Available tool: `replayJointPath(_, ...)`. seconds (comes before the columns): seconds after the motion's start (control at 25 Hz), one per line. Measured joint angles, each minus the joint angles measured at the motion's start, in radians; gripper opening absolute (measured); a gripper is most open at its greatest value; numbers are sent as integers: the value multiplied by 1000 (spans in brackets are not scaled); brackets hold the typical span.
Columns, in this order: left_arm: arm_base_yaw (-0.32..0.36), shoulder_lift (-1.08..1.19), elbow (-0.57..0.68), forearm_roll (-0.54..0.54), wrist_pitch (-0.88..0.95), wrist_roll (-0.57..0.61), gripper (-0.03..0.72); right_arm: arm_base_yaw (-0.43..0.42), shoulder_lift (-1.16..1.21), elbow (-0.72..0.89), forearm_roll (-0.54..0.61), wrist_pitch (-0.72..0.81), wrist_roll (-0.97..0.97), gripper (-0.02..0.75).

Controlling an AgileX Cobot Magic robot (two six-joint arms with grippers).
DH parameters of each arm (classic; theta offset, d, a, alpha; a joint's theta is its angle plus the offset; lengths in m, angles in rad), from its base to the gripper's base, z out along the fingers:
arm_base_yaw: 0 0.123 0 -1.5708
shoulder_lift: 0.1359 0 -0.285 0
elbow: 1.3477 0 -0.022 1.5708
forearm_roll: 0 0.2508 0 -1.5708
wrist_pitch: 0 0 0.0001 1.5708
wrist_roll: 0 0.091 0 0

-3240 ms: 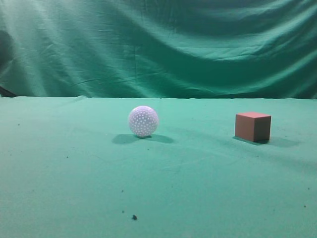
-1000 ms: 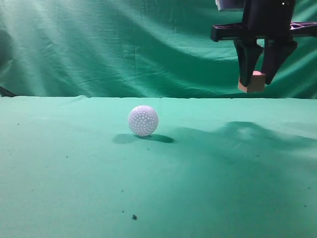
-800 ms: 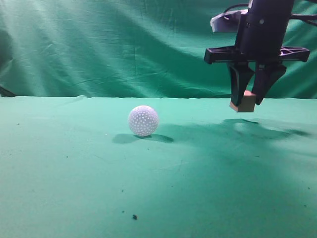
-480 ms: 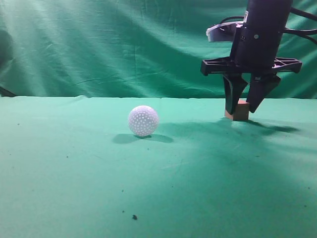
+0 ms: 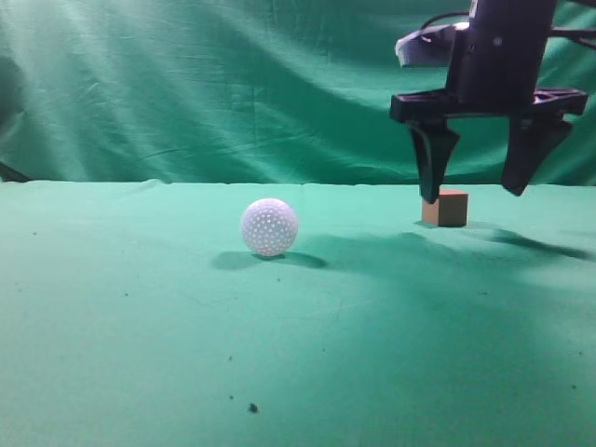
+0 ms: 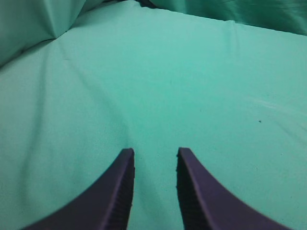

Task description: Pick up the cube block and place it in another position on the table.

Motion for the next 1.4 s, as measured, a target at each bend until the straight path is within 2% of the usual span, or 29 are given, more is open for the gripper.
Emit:
replayJointPath(0.16, 0, 0, 0, 0, 0, 0, 235, 0, -139, 0, 11, 94, 0, 311)
replayJointPath(0.32, 0, 0, 0, 0, 0, 0, 235, 0, -302, 26, 50, 133, -2, 73)
replayJointPath(0.4, 0, 0, 0, 0, 0, 0, 235, 0, -370, 53, 55, 156, -2, 0)
replayJointPath(0.68, 0, 0, 0, 0, 0, 0, 235, 0, -641, 263, 61, 175, -2, 0)
replayJointPath(0.92, 0, 0, 0, 0, 0, 0, 235, 0, -862, 433, 119, 140, 6, 0)
replayJointPath(1.16, 0, 0, 0, 0, 0, 0, 235, 0, -1018, 463, 132, 177, 6, 0)
replayJointPath(1.4, 0, 0, 0, 0, 0, 0, 235, 0, -1064, 465, 128, 245, 2, 0)
